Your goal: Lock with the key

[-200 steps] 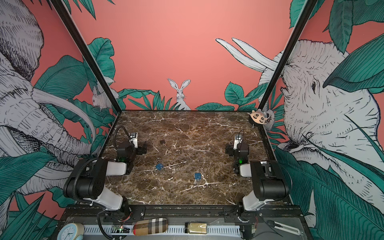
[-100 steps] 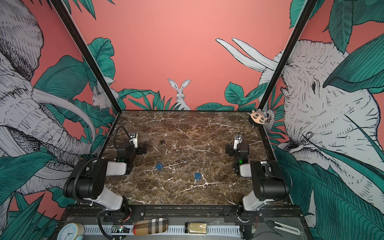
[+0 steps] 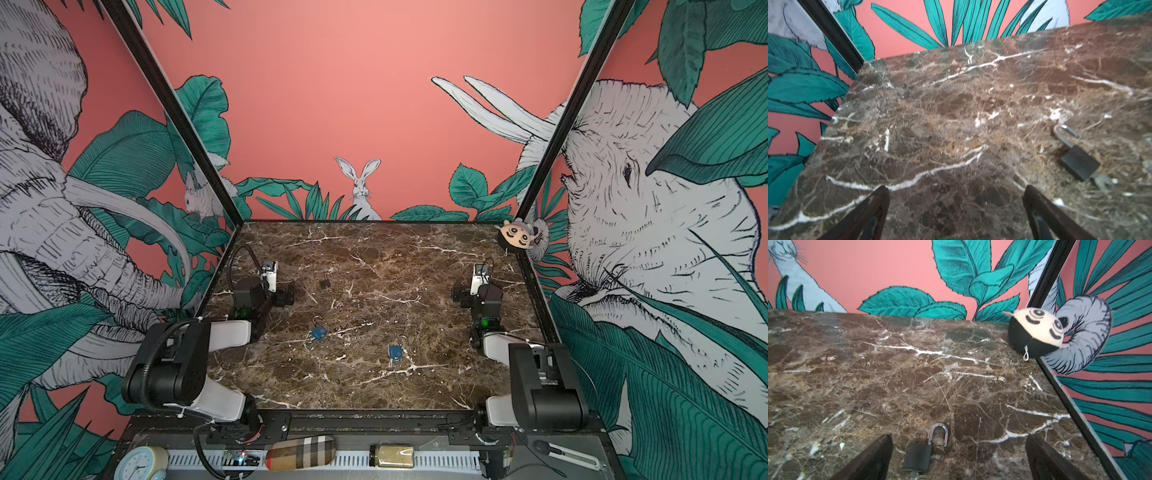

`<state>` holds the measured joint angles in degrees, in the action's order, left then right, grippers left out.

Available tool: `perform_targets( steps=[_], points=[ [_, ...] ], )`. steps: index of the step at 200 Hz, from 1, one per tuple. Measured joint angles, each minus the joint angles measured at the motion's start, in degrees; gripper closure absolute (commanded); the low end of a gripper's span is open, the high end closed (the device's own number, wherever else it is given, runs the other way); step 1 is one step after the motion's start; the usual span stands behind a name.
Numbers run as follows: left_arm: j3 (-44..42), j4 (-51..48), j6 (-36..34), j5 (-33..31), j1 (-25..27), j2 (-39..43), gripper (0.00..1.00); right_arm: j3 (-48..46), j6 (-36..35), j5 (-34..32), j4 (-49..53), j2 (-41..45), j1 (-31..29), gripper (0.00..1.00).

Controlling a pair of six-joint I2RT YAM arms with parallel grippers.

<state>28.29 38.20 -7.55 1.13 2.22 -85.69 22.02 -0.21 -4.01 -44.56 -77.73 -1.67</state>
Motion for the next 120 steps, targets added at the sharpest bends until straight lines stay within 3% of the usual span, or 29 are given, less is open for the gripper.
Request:
perform_targets(
  steps=[31,73,120],
  points=[
    [2.27,-6.75,0.79,0.17,0.00,7.34,0.01,0.66,1.66,-0.02,8.44,7.19,0.00,0.01],
    [11.45,-25.81,9.99,-0.94,0.00,15.04,0.01,8.31,7.85,-0.04,28.17,16.02,-1.16,0.01],
    [15.50,-45.40,21.29,-1.38,0.00,26.08,0.00,16.57,14.91,-2.73,48.63,21.31,-10.05,0.01]
  ],
)
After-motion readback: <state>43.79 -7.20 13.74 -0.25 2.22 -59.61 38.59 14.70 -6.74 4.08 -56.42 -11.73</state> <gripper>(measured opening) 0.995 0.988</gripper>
